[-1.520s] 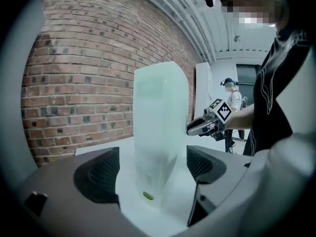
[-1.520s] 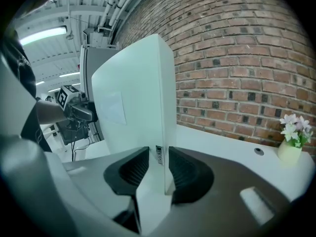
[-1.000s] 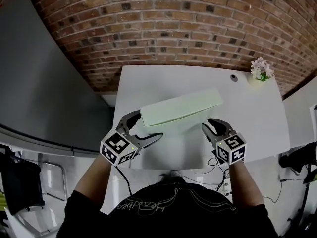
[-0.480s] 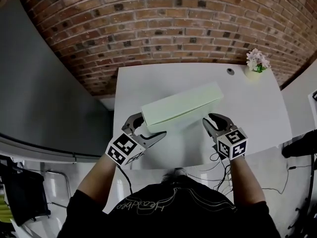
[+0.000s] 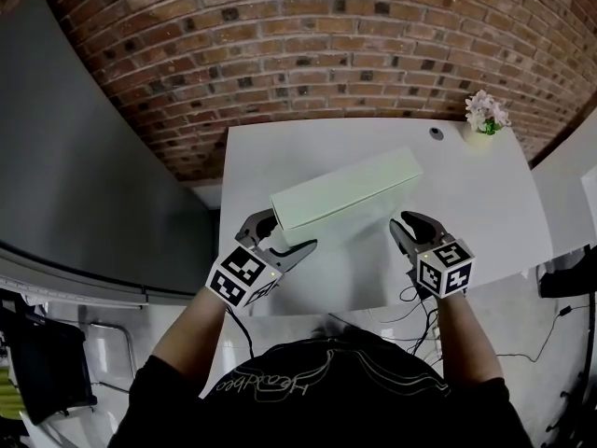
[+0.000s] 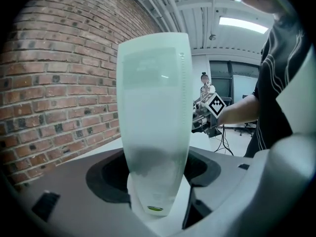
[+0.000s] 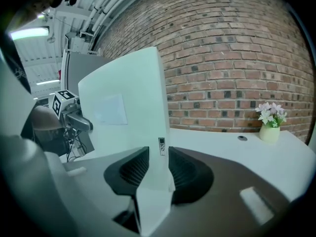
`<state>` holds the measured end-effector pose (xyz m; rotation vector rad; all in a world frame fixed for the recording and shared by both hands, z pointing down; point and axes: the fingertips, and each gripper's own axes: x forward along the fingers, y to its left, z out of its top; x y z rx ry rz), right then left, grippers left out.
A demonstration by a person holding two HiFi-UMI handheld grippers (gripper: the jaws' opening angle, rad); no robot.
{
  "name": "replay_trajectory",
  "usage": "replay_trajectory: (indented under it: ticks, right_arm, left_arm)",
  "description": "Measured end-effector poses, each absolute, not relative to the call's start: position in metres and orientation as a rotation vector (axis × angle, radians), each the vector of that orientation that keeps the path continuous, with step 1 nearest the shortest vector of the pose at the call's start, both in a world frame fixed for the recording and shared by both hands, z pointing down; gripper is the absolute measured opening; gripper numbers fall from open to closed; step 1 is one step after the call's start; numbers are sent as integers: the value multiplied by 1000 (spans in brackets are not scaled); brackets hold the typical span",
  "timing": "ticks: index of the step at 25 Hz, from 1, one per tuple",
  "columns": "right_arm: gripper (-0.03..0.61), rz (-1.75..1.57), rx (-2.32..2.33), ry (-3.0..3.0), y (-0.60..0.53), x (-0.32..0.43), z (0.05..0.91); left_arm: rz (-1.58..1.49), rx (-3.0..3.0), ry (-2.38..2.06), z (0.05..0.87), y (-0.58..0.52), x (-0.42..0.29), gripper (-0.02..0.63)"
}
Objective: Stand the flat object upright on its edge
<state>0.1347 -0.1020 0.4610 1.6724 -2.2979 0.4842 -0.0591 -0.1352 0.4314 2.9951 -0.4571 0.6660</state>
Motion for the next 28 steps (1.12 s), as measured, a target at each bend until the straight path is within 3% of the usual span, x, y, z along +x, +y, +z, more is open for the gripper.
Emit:
replay_trajectory:
  ticks: [7,9,16,28]
  right_arm:
    - [112,565,1582,-2303,-92,125,482]
    - [64,575,1550,-2320,-90,119,485]
    - [6,614,1337,-2453,-67,94,486]
    - [5,633,1028,-2593,-40,76,481]
  left_arm:
    - [651,2973,-574,430,-130,-67,306]
    - [643,2958,-627,429,-128,-71,307]
    - [635,2871,-837,431,-116,-80,307]
    - [647,2669,-1196,432,-85,-89,307]
